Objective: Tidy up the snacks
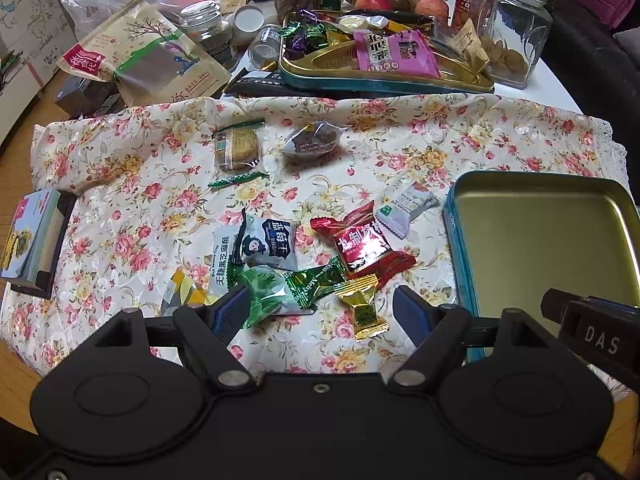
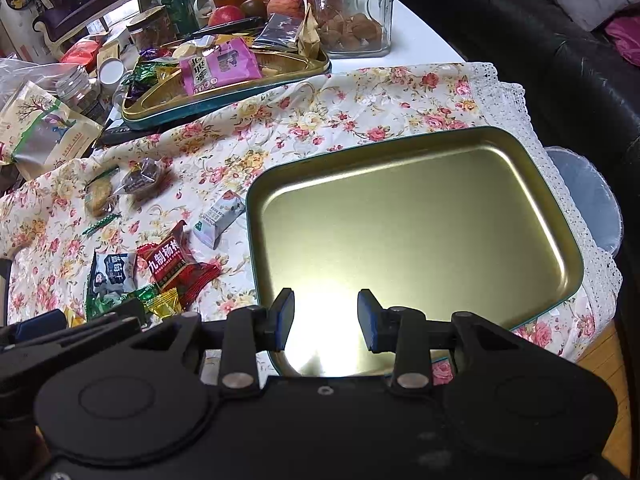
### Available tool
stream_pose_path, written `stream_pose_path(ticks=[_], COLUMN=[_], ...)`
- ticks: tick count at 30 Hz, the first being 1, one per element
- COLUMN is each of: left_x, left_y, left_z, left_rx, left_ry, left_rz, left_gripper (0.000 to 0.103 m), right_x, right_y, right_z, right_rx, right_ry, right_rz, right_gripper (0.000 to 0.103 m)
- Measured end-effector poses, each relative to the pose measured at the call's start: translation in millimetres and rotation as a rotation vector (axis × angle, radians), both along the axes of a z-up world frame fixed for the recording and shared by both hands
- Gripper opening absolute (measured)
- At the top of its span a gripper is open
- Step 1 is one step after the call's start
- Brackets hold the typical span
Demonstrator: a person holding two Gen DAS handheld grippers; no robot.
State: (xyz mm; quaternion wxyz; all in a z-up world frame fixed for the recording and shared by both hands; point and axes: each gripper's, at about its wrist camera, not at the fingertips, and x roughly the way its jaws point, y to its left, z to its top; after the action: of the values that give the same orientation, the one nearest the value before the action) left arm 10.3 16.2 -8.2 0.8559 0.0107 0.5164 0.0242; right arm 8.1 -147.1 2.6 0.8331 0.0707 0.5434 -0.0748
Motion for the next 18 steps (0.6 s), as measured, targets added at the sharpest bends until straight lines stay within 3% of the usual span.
stream_pose_path(ticks=[18], left_x=[0.8], left_y=[0.0], left_z=[-5.0], left_rx=[0.001], left_ry=[0.022], left_rz=[-0.016], left_gripper=[0.078], right_x=[-0.3], right_y=[1.8], right_z=[1.2], right_rx=[-0.002], right_ry=[-0.007], right_rz=[0.008], right_gripper=[0.037])
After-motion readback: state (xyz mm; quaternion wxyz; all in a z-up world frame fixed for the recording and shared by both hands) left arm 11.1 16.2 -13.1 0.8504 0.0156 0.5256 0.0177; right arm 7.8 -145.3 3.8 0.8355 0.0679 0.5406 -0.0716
